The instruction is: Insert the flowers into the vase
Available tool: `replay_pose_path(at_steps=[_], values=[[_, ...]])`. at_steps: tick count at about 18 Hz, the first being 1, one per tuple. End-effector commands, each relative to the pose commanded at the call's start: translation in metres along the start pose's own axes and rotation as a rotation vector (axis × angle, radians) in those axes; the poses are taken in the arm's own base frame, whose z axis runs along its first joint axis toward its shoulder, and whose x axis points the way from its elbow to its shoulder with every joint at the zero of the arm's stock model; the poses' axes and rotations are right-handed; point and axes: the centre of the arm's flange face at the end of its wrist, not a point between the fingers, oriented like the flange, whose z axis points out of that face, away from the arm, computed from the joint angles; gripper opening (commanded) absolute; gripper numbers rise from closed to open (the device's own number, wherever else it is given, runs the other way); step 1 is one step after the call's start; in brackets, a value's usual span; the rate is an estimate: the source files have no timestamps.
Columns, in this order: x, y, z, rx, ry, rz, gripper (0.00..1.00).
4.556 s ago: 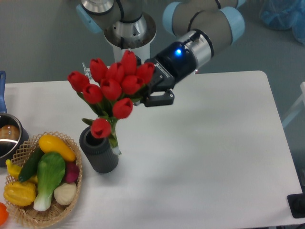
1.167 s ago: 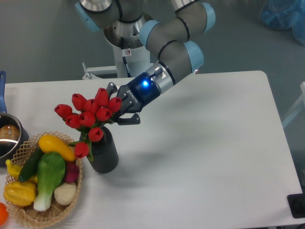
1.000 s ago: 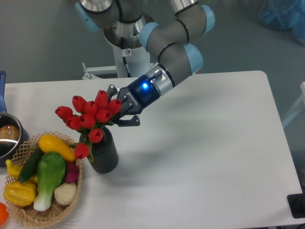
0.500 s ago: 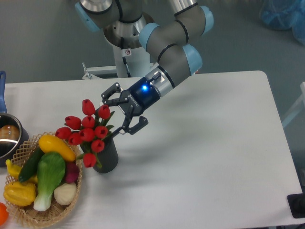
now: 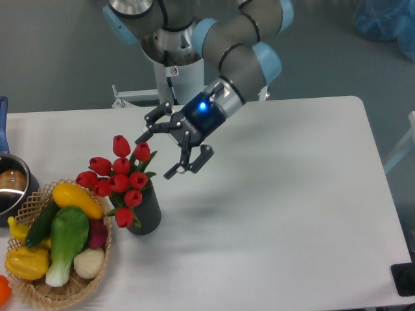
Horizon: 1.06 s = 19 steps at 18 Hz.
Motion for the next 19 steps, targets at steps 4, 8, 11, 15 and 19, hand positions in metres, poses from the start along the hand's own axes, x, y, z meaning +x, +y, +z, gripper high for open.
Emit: replay_pose_path(at_steps=[4,8,11,15,19], values=[[-0.006,-0.012,-0.043,-0.366,-0.151,0.086,1.0],[-0.054,-0.006,-0.084,-0.671,-0.278,0.086,1.0],[-0.089,0.021,-0.089,-0.813,-0.288,0.05,1.0],[-0.107,0.058,-0.094,-0.979,-0.275,0.013,1.0],[-0.127,0.097,-0.082,-1.037,-0.23,-0.027,1.0]])
